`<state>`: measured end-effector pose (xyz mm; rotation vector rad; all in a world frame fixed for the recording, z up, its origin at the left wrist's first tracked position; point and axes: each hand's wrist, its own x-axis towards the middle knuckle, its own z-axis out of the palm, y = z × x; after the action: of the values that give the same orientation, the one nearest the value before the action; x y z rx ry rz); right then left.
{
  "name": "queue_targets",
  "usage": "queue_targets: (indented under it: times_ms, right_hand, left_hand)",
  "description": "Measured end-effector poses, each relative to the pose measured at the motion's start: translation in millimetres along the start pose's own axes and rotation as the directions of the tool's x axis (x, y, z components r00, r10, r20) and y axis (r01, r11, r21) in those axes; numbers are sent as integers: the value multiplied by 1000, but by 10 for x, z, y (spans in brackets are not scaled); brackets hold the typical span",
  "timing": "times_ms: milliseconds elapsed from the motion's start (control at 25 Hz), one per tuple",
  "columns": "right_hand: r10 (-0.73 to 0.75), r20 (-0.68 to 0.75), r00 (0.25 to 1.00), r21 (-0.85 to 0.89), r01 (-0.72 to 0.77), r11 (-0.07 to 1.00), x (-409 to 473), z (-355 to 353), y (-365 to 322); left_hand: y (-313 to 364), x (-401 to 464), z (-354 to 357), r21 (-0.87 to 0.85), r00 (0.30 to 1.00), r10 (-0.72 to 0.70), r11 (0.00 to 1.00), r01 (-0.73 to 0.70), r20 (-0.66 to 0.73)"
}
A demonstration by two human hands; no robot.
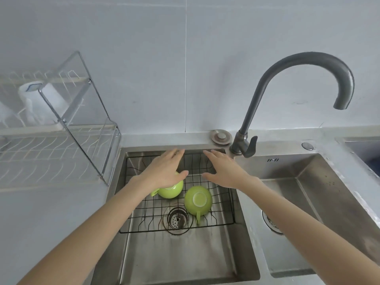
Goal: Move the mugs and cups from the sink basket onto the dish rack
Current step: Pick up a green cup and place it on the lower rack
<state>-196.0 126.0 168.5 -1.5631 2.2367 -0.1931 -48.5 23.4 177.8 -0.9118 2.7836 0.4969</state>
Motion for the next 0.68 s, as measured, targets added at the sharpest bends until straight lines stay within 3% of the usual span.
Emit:
queue_targets:
  times_ms: [480, 680]
  right_hand:
    - [202, 316, 927, 309, -302, 902, 498, 1090, 592]
    - [270, 379, 885, 412, -422, 808, 609, 1426, 702]
  left_hand:
    - [-130, 704, 1133, -316, 956, -109, 928, 196, 272]
    - [-156, 867, 1563, -468, 912, -198, 808, 359, 358]
